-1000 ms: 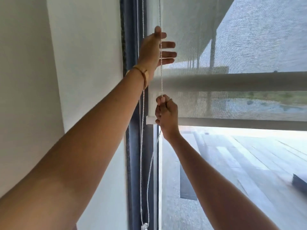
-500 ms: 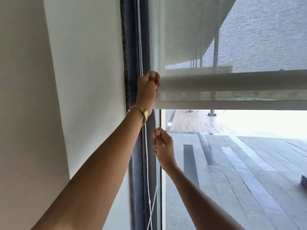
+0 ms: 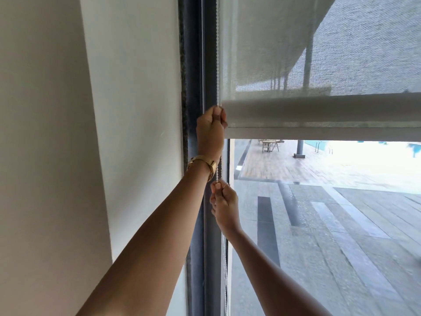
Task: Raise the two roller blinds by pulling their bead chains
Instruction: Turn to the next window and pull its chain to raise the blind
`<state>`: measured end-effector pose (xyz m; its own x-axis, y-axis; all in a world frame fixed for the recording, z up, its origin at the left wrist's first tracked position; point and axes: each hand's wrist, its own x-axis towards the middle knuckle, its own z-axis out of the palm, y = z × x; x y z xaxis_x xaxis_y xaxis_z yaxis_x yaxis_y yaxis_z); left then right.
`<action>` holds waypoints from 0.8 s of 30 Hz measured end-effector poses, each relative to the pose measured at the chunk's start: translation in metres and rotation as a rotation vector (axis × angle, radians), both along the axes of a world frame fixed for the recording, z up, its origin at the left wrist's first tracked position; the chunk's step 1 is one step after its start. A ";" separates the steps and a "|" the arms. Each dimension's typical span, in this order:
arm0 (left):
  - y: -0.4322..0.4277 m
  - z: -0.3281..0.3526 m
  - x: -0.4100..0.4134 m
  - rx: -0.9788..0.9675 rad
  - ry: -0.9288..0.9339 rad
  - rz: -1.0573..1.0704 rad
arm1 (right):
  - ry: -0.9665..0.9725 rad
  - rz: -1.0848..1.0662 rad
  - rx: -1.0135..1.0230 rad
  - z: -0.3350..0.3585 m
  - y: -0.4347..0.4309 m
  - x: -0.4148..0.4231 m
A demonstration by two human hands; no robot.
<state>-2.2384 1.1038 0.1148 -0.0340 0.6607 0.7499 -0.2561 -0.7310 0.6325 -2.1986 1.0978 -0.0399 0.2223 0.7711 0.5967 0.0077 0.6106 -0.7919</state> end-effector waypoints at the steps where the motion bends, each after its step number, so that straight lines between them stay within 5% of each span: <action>1: 0.001 -0.003 0.000 0.003 0.002 0.003 | -0.002 -0.002 -0.010 -0.003 -0.001 0.001; 24: 0.017 -0.048 0.002 0.061 -0.001 0.087 | 0.005 0.063 -0.062 -0.039 -0.002 0.002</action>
<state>-2.2360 1.1203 0.0664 -0.0898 0.6086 0.7884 -0.1904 -0.7875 0.5862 -2.1969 1.0955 -0.0788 0.1753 0.8188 0.5467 -0.0331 0.5599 -0.8279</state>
